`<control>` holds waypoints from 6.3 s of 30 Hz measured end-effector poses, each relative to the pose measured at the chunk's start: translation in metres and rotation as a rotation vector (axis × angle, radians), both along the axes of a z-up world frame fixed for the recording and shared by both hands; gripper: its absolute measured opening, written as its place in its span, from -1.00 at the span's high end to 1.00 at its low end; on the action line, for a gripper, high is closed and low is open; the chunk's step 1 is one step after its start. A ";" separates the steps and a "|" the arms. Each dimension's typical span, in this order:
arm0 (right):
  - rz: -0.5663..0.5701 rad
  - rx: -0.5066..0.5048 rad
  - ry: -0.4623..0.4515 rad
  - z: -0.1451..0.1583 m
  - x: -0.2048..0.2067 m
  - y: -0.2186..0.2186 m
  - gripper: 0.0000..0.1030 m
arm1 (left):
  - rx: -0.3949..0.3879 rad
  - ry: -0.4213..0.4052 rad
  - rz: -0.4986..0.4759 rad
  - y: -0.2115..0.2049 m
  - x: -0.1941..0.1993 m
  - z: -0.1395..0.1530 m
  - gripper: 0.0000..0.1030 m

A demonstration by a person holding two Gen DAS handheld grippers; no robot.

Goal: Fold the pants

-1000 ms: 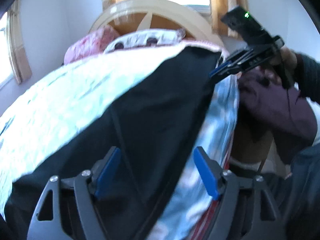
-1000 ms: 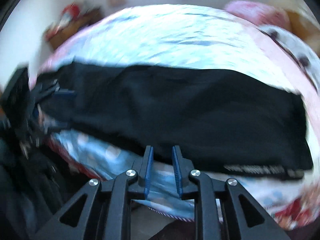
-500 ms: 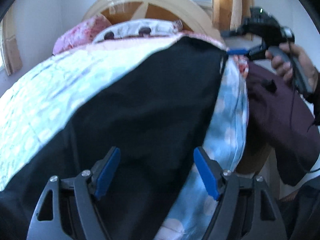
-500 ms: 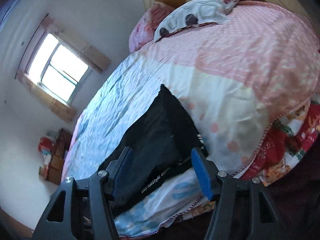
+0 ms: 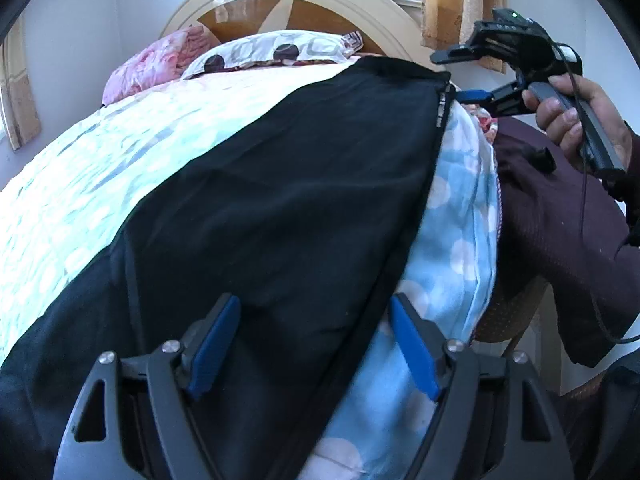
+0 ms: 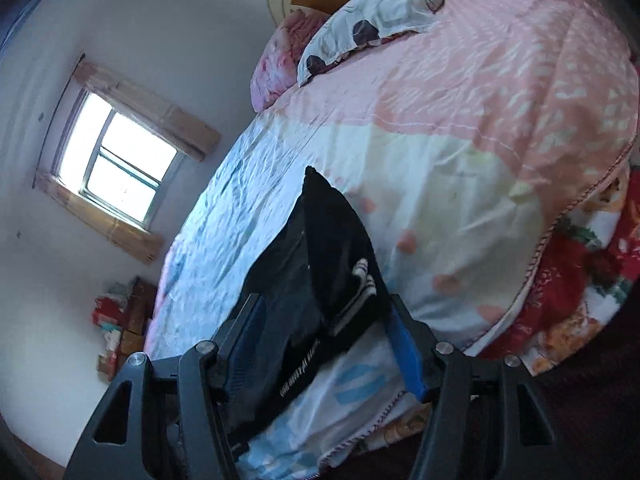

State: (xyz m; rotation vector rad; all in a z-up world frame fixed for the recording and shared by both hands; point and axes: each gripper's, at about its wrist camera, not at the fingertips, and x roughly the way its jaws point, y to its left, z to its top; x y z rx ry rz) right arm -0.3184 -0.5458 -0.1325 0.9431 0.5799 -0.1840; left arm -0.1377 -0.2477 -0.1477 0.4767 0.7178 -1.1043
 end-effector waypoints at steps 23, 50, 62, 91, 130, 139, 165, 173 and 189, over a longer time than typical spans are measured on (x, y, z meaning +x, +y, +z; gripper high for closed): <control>0.018 -0.010 -0.046 -0.012 0.029 0.001 0.69 | -0.019 0.016 -0.057 -0.036 -0.009 0.004 -0.81; 0.920 -0.421 -0.127 0.024 0.174 0.355 0.72 | -0.226 0.010 0.562 0.252 0.044 0.050 -0.82; 0.936 -0.435 -0.088 -0.001 0.175 0.381 0.72 | -0.219 0.024 0.534 0.251 0.042 0.042 -0.82; 0.895 -0.496 -0.029 0.003 0.154 0.324 0.10 | -0.302 0.596 0.381 0.200 0.057 -0.007 -0.89; 0.878 -0.610 -0.037 -0.007 0.192 0.333 0.09 | -0.273 0.392 0.642 0.211 0.107 -0.002 -0.41; 0.880 -0.633 -0.046 -0.004 0.217 0.349 0.09 | -0.272 0.397 0.552 0.191 0.097 -0.007 0.76; 1.025 -0.434 0.009 -0.028 0.267 0.401 -0.02 | -0.223 0.187 0.696 0.261 0.073 0.013 -0.40; 1.133 -0.491 0.003 -0.028 0.264 0.451 -0.05 | -0.188 0.127 0.862 0.343 0.067 0.020 -0.47; 1.166 -0.549 0.013 -0.032 0.241 0.478 -0.22 | -0.130 0.044 1.237 0.545 0.093 0.030 -0.86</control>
